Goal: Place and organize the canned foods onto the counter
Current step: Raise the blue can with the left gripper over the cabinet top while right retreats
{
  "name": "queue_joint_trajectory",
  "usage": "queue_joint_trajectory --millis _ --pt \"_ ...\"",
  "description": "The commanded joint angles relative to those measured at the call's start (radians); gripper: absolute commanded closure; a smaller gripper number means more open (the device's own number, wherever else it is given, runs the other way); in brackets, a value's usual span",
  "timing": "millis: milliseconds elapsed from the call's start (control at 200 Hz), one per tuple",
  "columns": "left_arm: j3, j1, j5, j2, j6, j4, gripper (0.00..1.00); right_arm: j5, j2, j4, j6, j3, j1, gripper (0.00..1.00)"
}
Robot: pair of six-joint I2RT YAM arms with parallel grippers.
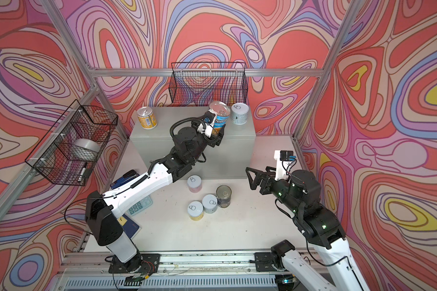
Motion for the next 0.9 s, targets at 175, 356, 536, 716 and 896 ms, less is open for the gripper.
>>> queue_joint_trajectory --millis 175,356,536,716,896 --pt "0.119 0.035 -0.085 0.020 -0.075 0.149 0.68 0.055 -0.014 -0.050 -0.047 -0.031 0.004 0.02" --pt "0.084 0.038 -0.103 0.027 -0.140 0.143 0.67 0.069 -0.013 -0.067 -0.059 -0.028 0.004 0.02" --pt "0.011 0.049 -0.107 0.014 -0.204 0.166 0.63 0.076 -0.015 -0.079 -0.055 -0.029 0.004 0.02" --pt "-0.055 0.055 -0.105 -0.001 -0.254 0.189 0.57 0.085 -0.024 -0.083 -0.050 -0.037 0.003 0.02" --pt "-0.085 0.058 -0.081 -0.002 -0.270 0.187 0.25 0.074 -0.023 -0.078 -0.042 -0.044 0.004 0.01"
